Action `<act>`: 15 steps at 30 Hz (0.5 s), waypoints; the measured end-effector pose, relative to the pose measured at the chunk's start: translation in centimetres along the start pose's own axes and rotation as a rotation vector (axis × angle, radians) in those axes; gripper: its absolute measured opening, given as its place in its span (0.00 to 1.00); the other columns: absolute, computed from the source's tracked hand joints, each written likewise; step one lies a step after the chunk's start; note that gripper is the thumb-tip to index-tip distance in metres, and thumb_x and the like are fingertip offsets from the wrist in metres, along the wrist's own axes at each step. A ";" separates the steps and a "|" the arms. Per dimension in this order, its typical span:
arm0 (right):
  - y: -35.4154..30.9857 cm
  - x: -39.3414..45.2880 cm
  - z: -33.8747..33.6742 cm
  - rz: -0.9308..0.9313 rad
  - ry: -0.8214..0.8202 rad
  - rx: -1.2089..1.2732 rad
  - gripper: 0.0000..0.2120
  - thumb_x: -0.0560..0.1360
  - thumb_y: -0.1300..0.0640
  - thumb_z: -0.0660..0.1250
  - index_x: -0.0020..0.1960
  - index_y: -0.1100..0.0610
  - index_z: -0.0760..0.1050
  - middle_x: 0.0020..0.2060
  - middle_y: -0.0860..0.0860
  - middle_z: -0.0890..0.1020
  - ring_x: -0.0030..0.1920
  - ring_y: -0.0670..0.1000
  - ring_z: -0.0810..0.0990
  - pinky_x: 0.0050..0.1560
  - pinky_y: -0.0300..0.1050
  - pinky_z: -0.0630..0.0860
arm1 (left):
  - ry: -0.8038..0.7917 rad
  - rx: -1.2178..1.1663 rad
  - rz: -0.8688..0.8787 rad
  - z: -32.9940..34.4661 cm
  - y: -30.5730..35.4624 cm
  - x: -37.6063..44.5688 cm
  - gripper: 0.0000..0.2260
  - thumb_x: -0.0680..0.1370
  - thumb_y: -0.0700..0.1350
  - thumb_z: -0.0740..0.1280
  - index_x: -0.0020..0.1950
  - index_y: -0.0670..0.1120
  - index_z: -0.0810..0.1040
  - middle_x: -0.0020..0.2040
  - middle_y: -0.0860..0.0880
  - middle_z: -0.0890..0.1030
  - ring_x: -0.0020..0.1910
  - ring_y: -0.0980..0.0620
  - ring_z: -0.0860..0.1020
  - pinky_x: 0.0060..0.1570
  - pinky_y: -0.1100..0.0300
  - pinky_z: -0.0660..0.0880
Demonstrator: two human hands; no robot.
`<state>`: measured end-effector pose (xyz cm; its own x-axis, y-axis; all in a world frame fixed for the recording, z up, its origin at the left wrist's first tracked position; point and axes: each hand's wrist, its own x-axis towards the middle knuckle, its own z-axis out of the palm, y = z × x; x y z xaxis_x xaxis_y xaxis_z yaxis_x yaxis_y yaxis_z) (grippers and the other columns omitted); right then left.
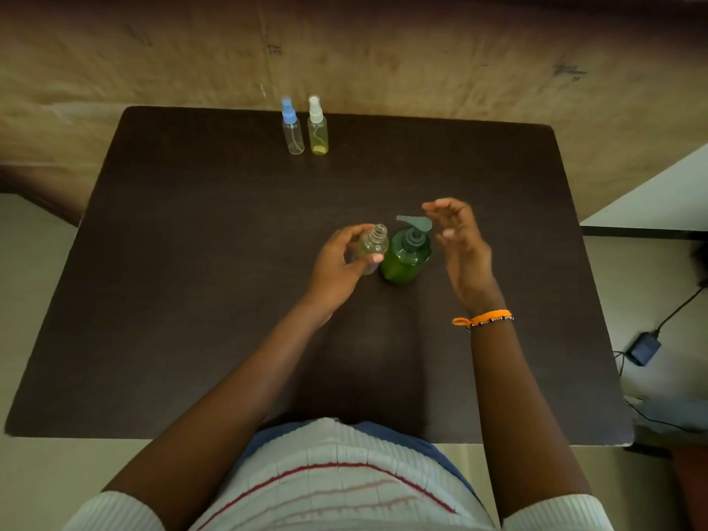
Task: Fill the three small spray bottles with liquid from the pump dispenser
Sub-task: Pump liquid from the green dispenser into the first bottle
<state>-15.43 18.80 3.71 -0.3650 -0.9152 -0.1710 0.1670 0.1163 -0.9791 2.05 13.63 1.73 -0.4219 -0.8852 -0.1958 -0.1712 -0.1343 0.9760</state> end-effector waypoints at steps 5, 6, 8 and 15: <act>-3.0 2.5 2.6 0.069 0.221 -0.105 0.15 0.82 0.51 0.54 0.42 0.54 0.73 0.40 0.51 0.80 0.42 0.48 0.80 0.47 0.39 0.73 | 0.058 0.037 0.041 0.6 0.9 0.3 0.19 0.69 0.37 0.73 0.58 0.47 0.77 0.58 0.45 0.76 0.54 0.54 0.76 0.46 0.76 0.71; -3.3 3.2 3.1 0.101 0.196 -0.166 0.18 0.83 0.52 0.52 0.41 0.55 0.74 0.38 0.52 0.80 0.39 0.49 0.79 0.43 0.37 0.73 | 0.068 0.038 0.047 0.7 1.1 0.4 0.19 0.69 0.37 0.73 0.59 0.46 0.77 0.57 0.45 0.76 0.53 0.55 0.76 0.46 0.76 0.71; -3.4 4.3 4.0 0.153 0.148 -0.257 0.21 0.84 0.52 0.51 0.39 0.57 0.74 0.35 0.53 0.79 0.36 0.50 0.77 0.42 0.41 0.73 | 0.085 0.036 0.060 0.9 1.6 0.5 0.20 0.68 0.37 0.74 0.59 0.45 0.77 0.55 0.47 0.76 0.50 0.60 0.75 0.46 0.75 0.71; -1.9 5.1 5.3 0.254 0.198 -0.356 0.22 0.84 0.51 0.51 0.37 0.56 0.73 0.32 0.52 0.77 0.34 0.47 0.74 0.38 0.41 0.70 | 0.119 0.178 0.153 0.7 2.1 0.7 0.24 0.62 0.51 0.74 0.57 0.56 0.77 0.50 0.57 0.75 0.53 0.52 0.77 0.60 0.50 0.73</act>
<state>-12.72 11.87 5.25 -0.5264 -0.7538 -0.3932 -0.0383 0.4831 -0.8747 0.79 13.04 3.59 -0.3494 -0.9366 -0.0242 -0.2714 0.0764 0.9594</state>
